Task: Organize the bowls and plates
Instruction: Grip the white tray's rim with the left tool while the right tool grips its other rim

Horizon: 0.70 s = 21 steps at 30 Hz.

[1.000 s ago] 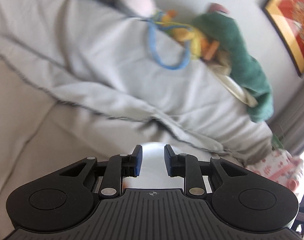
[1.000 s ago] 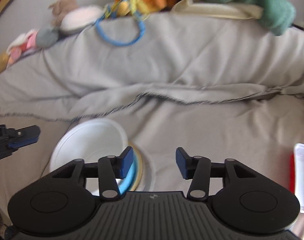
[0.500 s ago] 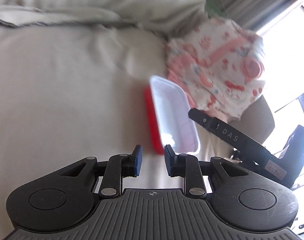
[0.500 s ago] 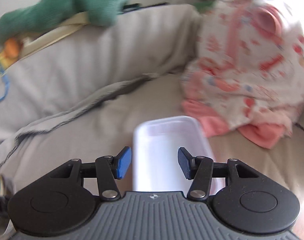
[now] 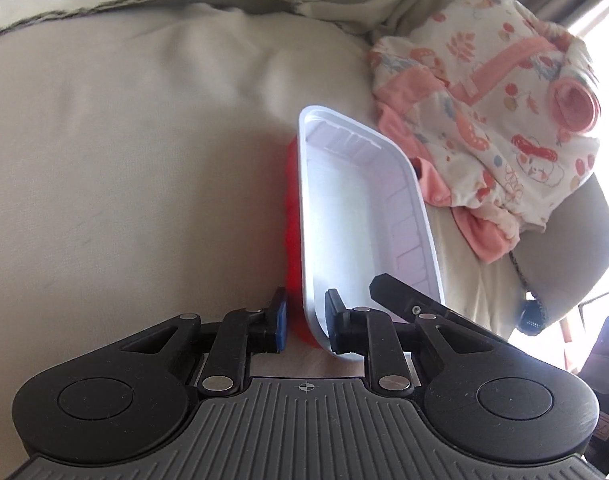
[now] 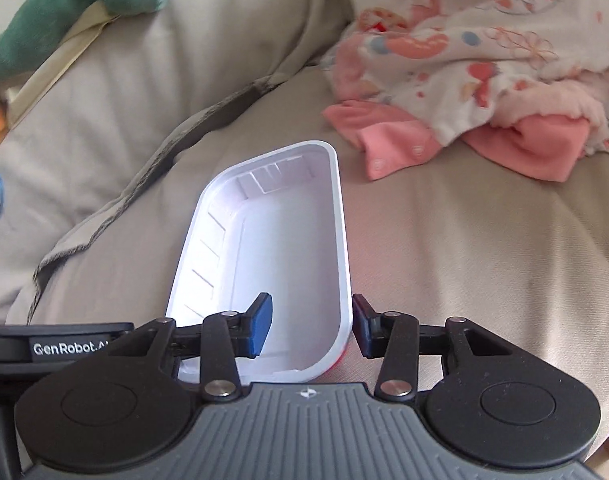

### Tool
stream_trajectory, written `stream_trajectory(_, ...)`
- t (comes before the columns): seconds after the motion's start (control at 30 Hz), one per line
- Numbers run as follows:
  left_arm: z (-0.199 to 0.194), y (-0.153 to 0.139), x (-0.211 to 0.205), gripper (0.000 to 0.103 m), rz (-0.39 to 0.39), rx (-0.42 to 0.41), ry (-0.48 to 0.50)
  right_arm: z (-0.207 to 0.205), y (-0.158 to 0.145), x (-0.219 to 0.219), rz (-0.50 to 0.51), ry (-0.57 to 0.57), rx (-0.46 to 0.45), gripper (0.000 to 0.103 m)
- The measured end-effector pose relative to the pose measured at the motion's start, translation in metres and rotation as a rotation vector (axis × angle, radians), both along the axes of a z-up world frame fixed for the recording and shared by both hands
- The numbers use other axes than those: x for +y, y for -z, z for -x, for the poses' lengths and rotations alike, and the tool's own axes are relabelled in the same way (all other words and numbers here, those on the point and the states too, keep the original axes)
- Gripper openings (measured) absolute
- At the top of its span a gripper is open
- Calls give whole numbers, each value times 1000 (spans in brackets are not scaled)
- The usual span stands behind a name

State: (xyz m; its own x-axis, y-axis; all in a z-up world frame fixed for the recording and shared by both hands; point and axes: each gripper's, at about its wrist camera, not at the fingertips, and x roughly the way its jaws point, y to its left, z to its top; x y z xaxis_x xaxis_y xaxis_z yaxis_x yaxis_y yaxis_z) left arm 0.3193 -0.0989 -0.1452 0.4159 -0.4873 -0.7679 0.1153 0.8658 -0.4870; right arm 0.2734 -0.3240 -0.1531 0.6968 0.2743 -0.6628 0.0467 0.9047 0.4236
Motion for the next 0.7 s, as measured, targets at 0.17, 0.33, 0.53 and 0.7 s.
stream_trajectory(0.17,46,-13,50,24,-74,-30,-71,15,-4,54,1,-159,13,44)
stream_trajectory(0.33,100,-18,106,24,-134,-37,-169,35,-4,120,32,-345,34,44)
stream_trajectory(0.53,149,-4,150,23,-119,37,-243,59,-7,166,71,-480,49,45)
stream_trajectory(0.7,158,-7,161,23,-113,18,-265,73,-9,178,118,-522,51,46)
